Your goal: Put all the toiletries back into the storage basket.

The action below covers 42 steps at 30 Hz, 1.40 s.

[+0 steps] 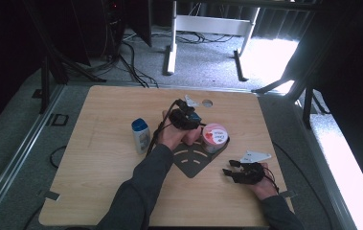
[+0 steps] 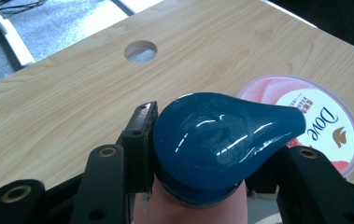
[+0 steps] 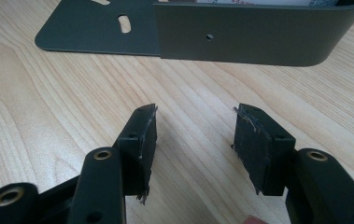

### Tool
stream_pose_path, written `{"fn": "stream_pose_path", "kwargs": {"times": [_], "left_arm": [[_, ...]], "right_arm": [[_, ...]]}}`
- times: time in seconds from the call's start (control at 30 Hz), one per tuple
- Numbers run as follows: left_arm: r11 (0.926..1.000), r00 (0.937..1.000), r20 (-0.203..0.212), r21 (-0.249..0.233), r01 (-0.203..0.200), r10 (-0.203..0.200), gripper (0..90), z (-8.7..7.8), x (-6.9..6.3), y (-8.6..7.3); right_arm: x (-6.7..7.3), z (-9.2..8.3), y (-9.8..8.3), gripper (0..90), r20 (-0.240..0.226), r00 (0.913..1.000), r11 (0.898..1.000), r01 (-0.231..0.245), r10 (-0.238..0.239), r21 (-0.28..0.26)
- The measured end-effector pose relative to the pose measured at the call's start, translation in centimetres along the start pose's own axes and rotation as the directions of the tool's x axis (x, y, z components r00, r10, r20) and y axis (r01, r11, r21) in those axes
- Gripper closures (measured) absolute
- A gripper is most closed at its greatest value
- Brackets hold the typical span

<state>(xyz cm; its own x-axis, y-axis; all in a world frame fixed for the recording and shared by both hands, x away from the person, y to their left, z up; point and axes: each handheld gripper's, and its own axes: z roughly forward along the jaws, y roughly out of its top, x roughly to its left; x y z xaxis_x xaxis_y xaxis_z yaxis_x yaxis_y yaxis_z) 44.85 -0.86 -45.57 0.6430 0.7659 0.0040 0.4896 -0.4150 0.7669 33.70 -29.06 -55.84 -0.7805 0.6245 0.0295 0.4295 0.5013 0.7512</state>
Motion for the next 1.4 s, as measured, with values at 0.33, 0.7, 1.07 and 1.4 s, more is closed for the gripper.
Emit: {"fn": "stream_pose_path", "kwargs": {"times": [0.33,0.7,1.07,1.4], "left_arm": [[1.0000,1.0000,-0.003,0.001,0.003,-0.003,52.9,0.8,-0.2,0.5],[0.9997,0.9996,-0.009,-0.006,0.025,-0.025,53.0,1.2,-0.1,0.7],[0.9992,0.9993,-0.011,-0.013,0.037,-0.037,52.9,1.3,-0.1,0.7],[0.9994,0.9993,-0.019,-0.005,0.033,-0.033,52.4,1.3,-0.2,0.7]], "right_arm": [[0.0,0.0,0.0,48.5,-0.001,1.0000,1.000,0.000,0.000,0.000],[0.0,0.0,0.0,48.7,-0.002,1.0000,1.000,0.001,-0.001,-0.001],[0.0,0.0,0.0,48.7,-0.002,1.0000,1.000,0.001,-0.001,-0.001],[0.0,0.0,0.0,48.7,-0.002,1.0000,1.000,0.002,-0.002,-0.001]]}}
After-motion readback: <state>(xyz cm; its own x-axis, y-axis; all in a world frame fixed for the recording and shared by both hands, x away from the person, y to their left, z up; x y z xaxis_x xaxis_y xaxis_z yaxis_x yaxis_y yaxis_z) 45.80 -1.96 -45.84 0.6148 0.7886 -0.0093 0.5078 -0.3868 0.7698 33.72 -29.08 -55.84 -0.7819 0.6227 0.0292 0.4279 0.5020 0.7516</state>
